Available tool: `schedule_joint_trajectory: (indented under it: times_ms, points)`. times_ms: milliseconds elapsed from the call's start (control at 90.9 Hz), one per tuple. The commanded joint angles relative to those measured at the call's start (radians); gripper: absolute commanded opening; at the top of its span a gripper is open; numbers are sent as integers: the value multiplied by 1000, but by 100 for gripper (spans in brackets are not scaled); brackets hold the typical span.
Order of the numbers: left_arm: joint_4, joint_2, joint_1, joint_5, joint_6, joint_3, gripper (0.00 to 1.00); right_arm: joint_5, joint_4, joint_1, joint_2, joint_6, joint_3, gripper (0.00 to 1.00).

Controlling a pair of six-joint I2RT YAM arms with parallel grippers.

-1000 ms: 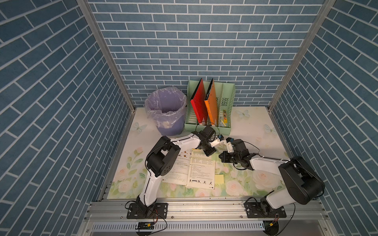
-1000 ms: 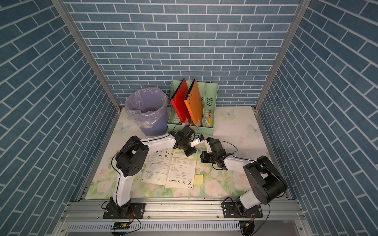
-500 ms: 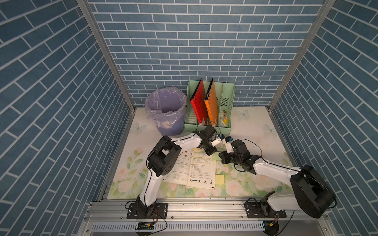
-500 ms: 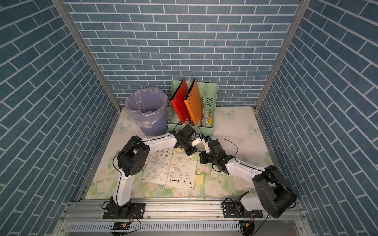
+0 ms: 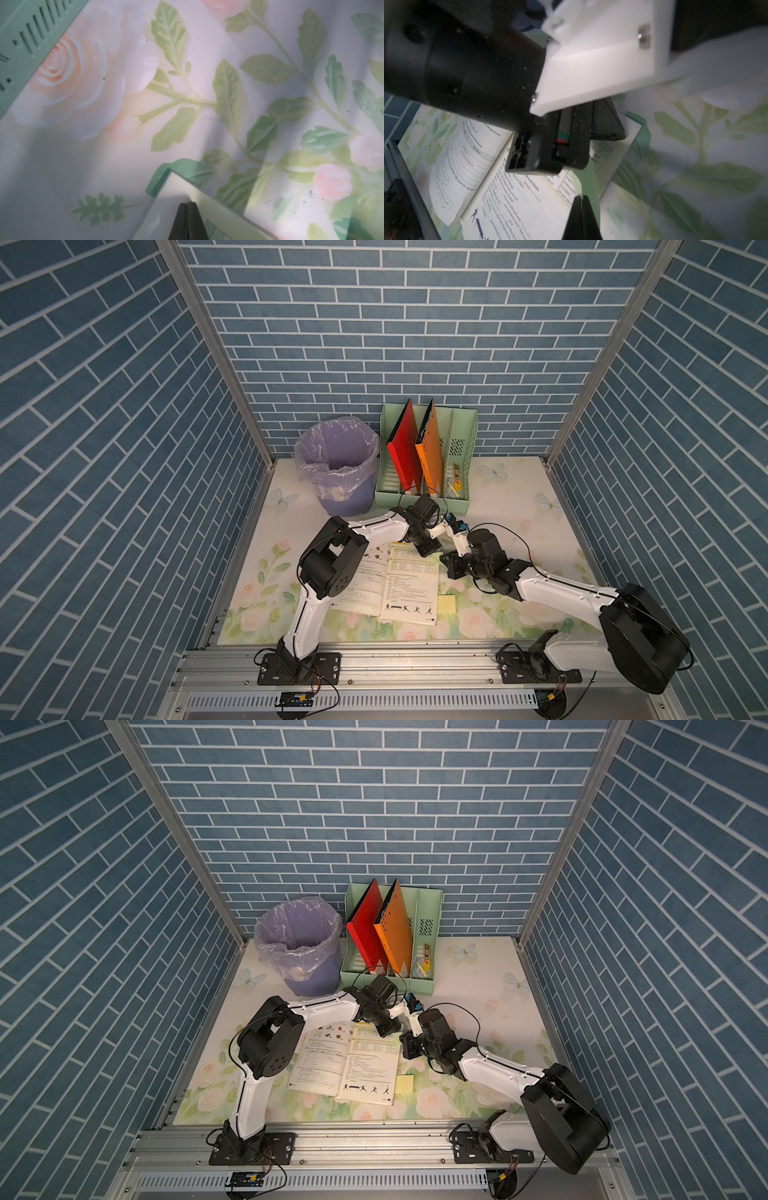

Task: Peel off the used sticky note
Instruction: Tear off the note from the book.

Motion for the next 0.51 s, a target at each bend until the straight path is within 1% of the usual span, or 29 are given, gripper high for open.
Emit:
schedule_joint_trajectory:
  times_ms: [0,242,308,407,495]
  points:
    - [-44,9,-5,-31,17,-41,6,-37,-27,25,-60,-26,-20,0]
    - [-47,-17,-3,-22,34,-45,6,-75,-63,41,-164,-8,-28,0]
    - [-63,-35,-2,-11,45,-32,8,-90,-81,40,-201,-6,-18,0]
    - [-101,-90,22,39,49,-1,10,-114,-123,41,-258,-5,19,0]
    - [-138,-171,56,82,54,11,14,-121,-164,40,-309,-5,63,0]
